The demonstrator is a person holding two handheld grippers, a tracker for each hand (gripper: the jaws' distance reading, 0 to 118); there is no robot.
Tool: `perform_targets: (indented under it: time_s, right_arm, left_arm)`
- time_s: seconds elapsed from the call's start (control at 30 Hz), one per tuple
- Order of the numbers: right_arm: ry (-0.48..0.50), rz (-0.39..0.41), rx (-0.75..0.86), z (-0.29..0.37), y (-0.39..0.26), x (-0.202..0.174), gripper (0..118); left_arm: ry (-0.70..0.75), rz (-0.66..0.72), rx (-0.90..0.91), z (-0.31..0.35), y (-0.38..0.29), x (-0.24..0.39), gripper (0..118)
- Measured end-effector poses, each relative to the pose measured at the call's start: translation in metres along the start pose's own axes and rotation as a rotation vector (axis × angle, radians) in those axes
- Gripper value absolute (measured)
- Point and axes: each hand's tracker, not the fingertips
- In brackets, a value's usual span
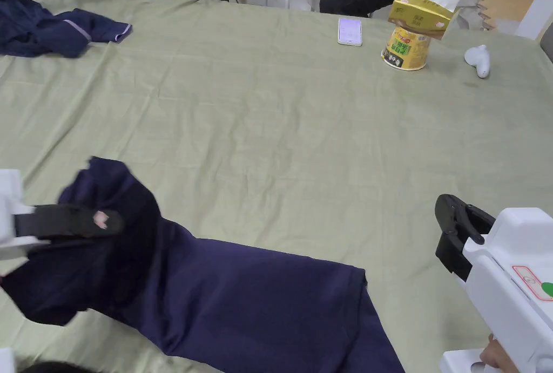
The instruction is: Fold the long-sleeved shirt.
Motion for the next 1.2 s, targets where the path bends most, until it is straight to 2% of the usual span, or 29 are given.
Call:
perform_targets:
  time_s: [0.2,0.3,0.43,0.47,0.5,0.53,0.57,0.6,0.63,0.67,0.7,0.8,0.87,0.93,1.0,1.07,1.13,1.2]
  right_arm:
    - [-0.025,-0.007,0.006,0.015,-0.004,0.014,0]
    - [-0.053,-0.014,0.0,0.023,-0.008,0.024,0]
    - [-0.082,0.0,-0.002,0.035,-0.011,0.035,0]
    - [-0.091,0.002,-0.003,0.037,-0.011,0.037,0]
    - [-0.094,0.001,-0.003,0.039,-0.012,0.04,0]
    - [-0.095,-0.003,-0.004,0.04,-0.013,0.042,0]
    - [-0.098,-0.009,-0.005,0.04,-0.014,0.044,0]
    - [-0.1,-0.017,-0.005,0.04,-0.015,0.045,0]
    - [-0.099,-0.027,-0.005,0.039,-0.016,0.046,0]
    - [-0.097,-0.035,-0.005,0.039,-0.017,0.046,0]
    - [-0.095,-0.04,-0.006,0.037,-0.018,0.045,0]
    - [-0.084,-0.05,-0.01,0.035,-0.021,0.043,0]
    - [-0.076,-0.053,-0.011,0.034,-0.023,0.04,0]
    - [-0.068,-0.059,-0.011,0.035,-0.025,0.039,0]
    - [-0.064,-0.066,-0.014,0.035,-0.027,0.038,0]
    - [-0.063,-0.072,-0.018,0.034,-0.029,0.037,0]
    - [-0.06,-0.081,-0.022,0.034,-0.031,0.037,0]
    - [-0.062,-0.084,-0.028,0.035,-0.033,0.036,0]
  left_arm:
    - [-0.033,-0.087,-0.196,-0.12,-0.053,0.059,16]
    - [-0.036,-0.037,-0.253,-0.185,-0.083,0.075,16]
    - [-0.026,-0.071,-0.322,-0.235,-0.113,0.091,17]
    - [-0.041,-0.055,-0.325,-0.238,-0.118,0.095,22]
    - [-0.084,-0.031,-0.344,-0.238,-0.121,0.099,30]
    - [-0.104,-0.053,-0.349,-0.235,-0.124,0.105,51]
    - [-0.133,-0.089,-0.348,-0.23,-0.126,0.112,88]
    - [-0.181,-0.144,-0.341,-0.22,-0.131,0.125,108]
    - [-0.232,-0.208,-0.324,-0.208,-0.134,0.132,110]
    - [-0.279,-0.265,-0.252,-0.192,-0.133,0.14,108]
    - [-0.294,-0.275,-0.259,-0.18,-0.13,0.145,109]
    - [-0.319,-0.2,-0.204,-0.147,-0.111,0.139,111]
    - [-0.256,-0.169,-0.139,-0.133,-0.094,0.119,111]
    - [-0.158,-0.143,-0.116,-0.128,-0.078,0.094,106]
    - [-0.1,-0.034,-0.156,-0.131,-0.064,0.071,75]
    - [-0.065,0.017,-0.165,-0.144,-0.063,0.052,59]
    - [-0.043,0.02,-0.238,-0.166,-0.071,0.042,29]
    - [-0.046,0.036,-0.297,-0.187,-0.085,0.036,26]
